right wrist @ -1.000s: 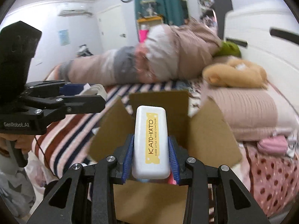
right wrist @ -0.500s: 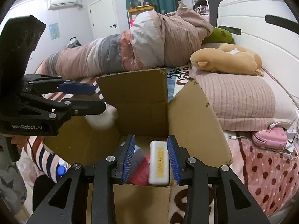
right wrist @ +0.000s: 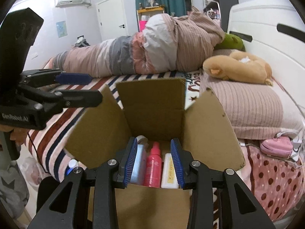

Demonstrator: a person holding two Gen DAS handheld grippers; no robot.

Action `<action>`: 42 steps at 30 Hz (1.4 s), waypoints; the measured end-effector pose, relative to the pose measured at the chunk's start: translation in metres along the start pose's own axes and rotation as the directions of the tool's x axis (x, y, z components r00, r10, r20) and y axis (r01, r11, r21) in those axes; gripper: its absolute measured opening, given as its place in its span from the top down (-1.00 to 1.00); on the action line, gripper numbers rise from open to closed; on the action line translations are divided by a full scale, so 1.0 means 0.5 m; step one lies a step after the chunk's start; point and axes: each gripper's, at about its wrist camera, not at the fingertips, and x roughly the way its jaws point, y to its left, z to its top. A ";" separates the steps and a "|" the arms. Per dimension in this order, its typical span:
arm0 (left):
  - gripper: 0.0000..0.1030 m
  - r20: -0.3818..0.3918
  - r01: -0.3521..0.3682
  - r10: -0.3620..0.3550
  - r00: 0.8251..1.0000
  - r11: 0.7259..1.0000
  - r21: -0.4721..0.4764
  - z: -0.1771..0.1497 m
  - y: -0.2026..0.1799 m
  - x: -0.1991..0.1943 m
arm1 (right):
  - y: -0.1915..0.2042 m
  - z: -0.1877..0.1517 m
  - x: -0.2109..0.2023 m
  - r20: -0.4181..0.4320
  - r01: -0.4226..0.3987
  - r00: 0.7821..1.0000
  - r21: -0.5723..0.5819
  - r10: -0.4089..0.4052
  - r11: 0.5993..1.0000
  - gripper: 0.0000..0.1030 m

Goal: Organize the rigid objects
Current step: 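Place the KATO-KATO box into the cardboard box with the right tool, then grasp the lens case with the right tool while the left tool grasps the earbud case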

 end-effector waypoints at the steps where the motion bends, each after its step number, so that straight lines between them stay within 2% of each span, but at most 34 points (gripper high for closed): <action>1: -0.39 0.011 -0.011 0.011 1.000 1.000 -0.004 -0.003 0.009 -0.014 | 0.011 0.004 -0.006 0.009 -0.003 1.000 -0.004 0.003 1.000 0.33; 5: -0.41 0.045 -0.054 0.056 0.997 0.998 -0.029 -0.033 0.059 -0.072 | 0.060 0.017 -0.028 0.058 -0.029 0.998 -0.010 0.030 1.000 0.08; 10: -0.42 0.052 -0.108 0.113 0.992 0.990 -0.092 -0.103 0.147 -0.132 | 0.156 0.040 -0.030 0.090 -0.097 0.991 -0.063 0.103 0.993 0.06; 16: -0.43 0.032 -0.137 0.144 0.989 0.976 -0.171 -0.206 0.258 -0.141 | 0.285 0.051 0.016 0.031 -0.204 0.977 -0.136 0.210 0.969 0.06; 20: -0.43 -0.007 -0.125 0.127 0.992 0.969 -0.215 -0.269 0.312 -0.103 | 0.355 0.024 0.074 -0.063 -0.266 0.964 -0.174 0.259 0.948 0.06; 25: -0.43 -0.054 -0.099 0.089 0.995 0.966 -0.238 -0.328 0.355 -0.028 | 0.398 -0.035 0.144 -0.156 -0.270 0.958 -0.221 0.239 0.937 0.06; 29: -0.43 -0.100 -0.078 0.053 0.994 0.963 -0.258 -0.359 0.372 0.040 | 0.400 -0.086 0.200 -0.231 -0.272 0.947 -0.208 0.223 0.940 0.06; 32: -0.43 -0.133 -0.062 0.027 0.991 0.961 -0.269 -0.373 0.375 0.092 | 0.388 -0.126 0.244 -0.294 -0.295 0.924 -0.148 0.243 0.944 0.06; 37: -0.43 -0.167 -0.025 -0.024 0.986 0.959 -0.283 -0.378 0.372 0.169 | 0.372 -0.166 0.279 -0.328 -0.280 0.918 -0.133 0.224 0.951 0.07; 39: -0.43 -0.170 -0.016 -0.036 0.985 0.955 -0.296 -0.373 0.372 0.196 | 0.369 -0.167 0.281 -0.309 -0.274 0.926 -0.149 0.219 0.950 0.26; 40: -0.43 -0.167 -0.019 -0.032 0.986 0.954 -0.300 -0.370 0.371 0.207 | 0.364 -0.166 0.282 -0.304 -0.263 0.930 -0.156 0.207 0.952 0.48; 42: -0.43 -0.152 -0.023 -0.024 0.988 0.954 -0.300 -0.363 0.370 0.217 | 0.351 -0.159 0.288 -0.299 -0.265 0.930 -0.143 0.214 0.954 0.48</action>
